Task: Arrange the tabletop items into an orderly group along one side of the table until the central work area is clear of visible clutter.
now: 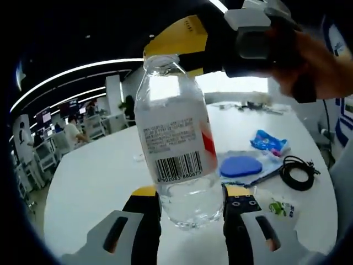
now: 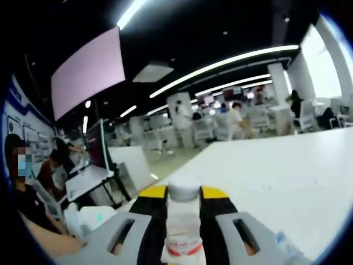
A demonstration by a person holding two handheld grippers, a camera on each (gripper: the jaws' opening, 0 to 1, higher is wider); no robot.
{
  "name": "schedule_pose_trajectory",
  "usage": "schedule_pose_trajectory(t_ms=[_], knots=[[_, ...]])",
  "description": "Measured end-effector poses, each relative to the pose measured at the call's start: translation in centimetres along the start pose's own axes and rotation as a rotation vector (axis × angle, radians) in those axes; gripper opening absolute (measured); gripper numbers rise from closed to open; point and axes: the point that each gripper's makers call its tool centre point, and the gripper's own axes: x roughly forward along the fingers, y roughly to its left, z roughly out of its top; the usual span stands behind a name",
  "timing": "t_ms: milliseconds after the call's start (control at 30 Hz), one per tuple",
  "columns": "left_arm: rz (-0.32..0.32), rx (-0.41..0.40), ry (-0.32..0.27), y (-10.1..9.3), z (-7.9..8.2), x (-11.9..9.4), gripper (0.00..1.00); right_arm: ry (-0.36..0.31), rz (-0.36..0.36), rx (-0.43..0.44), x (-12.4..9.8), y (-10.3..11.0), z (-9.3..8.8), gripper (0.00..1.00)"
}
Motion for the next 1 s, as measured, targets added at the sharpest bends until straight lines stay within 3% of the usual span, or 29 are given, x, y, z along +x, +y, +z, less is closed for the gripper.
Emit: schedule_pose_trajectory(t_ms=[300,567,833,967,1000], knots=[[-0.087,-0.006,-0.050,0.9,-0.9,1.0,0.41,0.018,0.125,-0.015,1.4,0.3,-0.7,0.17],[-0.107,0.049,-0.046,1.5,-1.7,2.2,0.40,0.034,0.147,-0.026,2.0,-0.7,-1.7,0.17],[-0.185,0.077,-0.061,1.9,-2.6,3.1,0.40,0.052,0.162,-0.033,2.0,-1.3,-2.7,0.17],[-0.230,0.129,-0.047,1.8,-3.1,3.9,0.40,0.060,0.171,-0.050,1.9,-1.9,-3.5,0.17],[-0.242,0.168,-0.015,1.8,-3.7,4.3,0.40,0.066,0.185,-0.072,1.8,-1.9,-3.9,0.17]])
